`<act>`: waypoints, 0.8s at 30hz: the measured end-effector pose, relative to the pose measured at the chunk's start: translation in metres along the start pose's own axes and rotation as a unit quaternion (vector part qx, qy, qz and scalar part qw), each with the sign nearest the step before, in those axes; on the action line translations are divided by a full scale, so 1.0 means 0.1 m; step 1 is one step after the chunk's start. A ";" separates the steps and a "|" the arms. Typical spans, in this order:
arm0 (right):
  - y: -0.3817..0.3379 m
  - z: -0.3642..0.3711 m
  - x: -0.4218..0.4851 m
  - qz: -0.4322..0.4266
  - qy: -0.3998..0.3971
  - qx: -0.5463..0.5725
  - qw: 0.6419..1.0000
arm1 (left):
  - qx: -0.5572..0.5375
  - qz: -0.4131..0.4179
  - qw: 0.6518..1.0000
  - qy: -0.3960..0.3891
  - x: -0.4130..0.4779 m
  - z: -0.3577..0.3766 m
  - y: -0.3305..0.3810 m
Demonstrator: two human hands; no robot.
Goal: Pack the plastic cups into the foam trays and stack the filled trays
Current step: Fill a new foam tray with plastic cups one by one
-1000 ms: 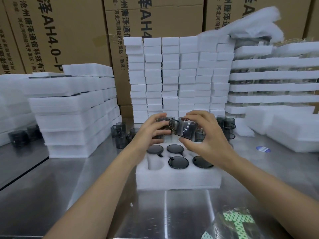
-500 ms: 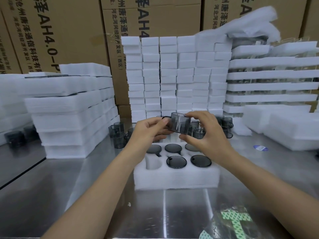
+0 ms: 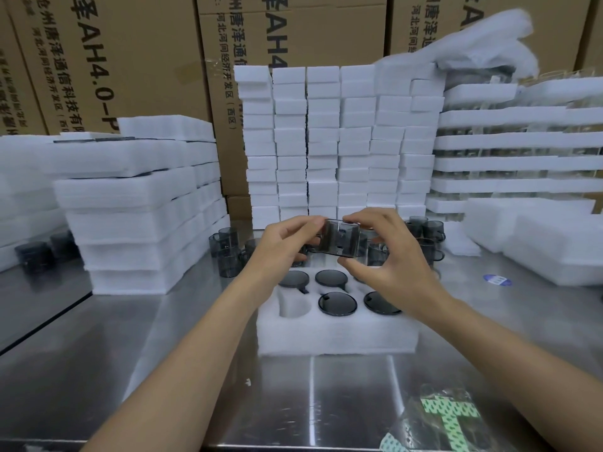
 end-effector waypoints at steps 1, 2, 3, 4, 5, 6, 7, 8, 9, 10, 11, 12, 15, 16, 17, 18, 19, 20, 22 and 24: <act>-0.01 0.00 0.00 -0.005 -0.002 0.000 1.000 | 0.010 -0.001 1.000 -0.015 -0.01 0.03 0.00; -0.01 0.01 0.00 -0.010 -0.004 -0.001 1.000 | 0.018 -0.002 0.999 -0.029 -0.03 0.07 0.00; -0.01 0.02 -0.01 -0.015 -0.008 -0.003 1.000 | 0.023 -0.003 0.999 -0.041 -0.04 0.09 0.01; 0.00 0.03 -0.01 -0.017 -0.014 -0.002 1.000 | 0.027 -0.002 0.998 -0.050 -0.05 0.11 0.01; 0.01 0.05 -0.01 -0.017 -0.022 0.001 1.000 | 0.033 0.001 0.998 -0.057 -0.06 0.11 0.02; 0.02 0.08 -0.02 -0.016 -0.032 0.007 0.999 | 0.042 0.005 0.997 -0.065 -0.07 0.12 0.03; 0.03 0.10 -0.02 -0.014 -0.042 0.014 0.999 | 0.051 0.008 0.996 -0.073 -0.07 0.11 0.03; 0.03 0.12 -0.03 -0.013 -0.051 0.018 0.998 | 0.058 0.005 0.996 -0.074 -0.07 0.10 0.04; 0.04 0.14 -0.03 -0.014 -0.056 0.018 0.998 | 0.063 -0.003 0.996 -0.070 -0.07 0.07 0.05; 0.04 0.15 -0.03 -0.014 -0.060 0.016 0.998 | 0.071 -0.012 0.995 -0.063 -0.07 0.03 0.07; 0.05 0.16 -0.03 -0.013 -0.066 0.011 0.998 | 0.079 -0.019 0.995 -0.056 -0.07 -0.03 0.08; 0.07 0.18 -0.03 -0.009 -0.074 0.007 0.997 | 0.085 -0.024 0.995 -0.049 -0.07 -0.10 0.10; 0.17 0.22 -0.05 0.008 -0.093 0.006 0.996 | 0.082 -0.018 0.996 0.001 -0.17 -0.37 0.16; 0.21 0.23 -0.06 0.017 -0.098 0.004 0.995 | 0.080 -0.012 0.996 0.026 -0.23 -0.46 0.18; 0.24 0.23 -0.07 0.024 -0.100 0.001 0.995 | 0.082 -0.006 0.995 0.047 -0.31 -0.54 0.18; 0.27 0.24 -0.07 0.028 -0.100 -0.002 0.995 | 0.088 -0.003 0.994 0.060 -0.39 -0.58 0.17; 0.28 0.25 -0.08 0.028 -0.101 -0.004 0.994 | 0.103 -0.006 0.993 0.064 -0.46 -0.61 0.15; 0.28 0.25 -0.08 0.024 -0.102 -0.006 0.994 | 0.126 -0.013 0.990 0.063 -0.53 -0.60 0.13; 0.28 0.27 -0.07 0.017 -0.105 -0.012 0.994 | 0.178 -0.022 0.982 0.066 -0.64 -0.59 0.09; 0.30 0.28 -0.07 0.015 -0.106 -0.018 0.994 | 0.206 -0.009 0.975 0.083 -0.73 -0.57 0.09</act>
Point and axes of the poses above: each hand's wrist, its own x-axis towards the middle knuckle, its own z-axis out of the palm, y = z × x, the point moved 7 cm from there along x, towards the middle knuckle, and after that the axes turned 11 degrees about -x, right-handed, at the moved point
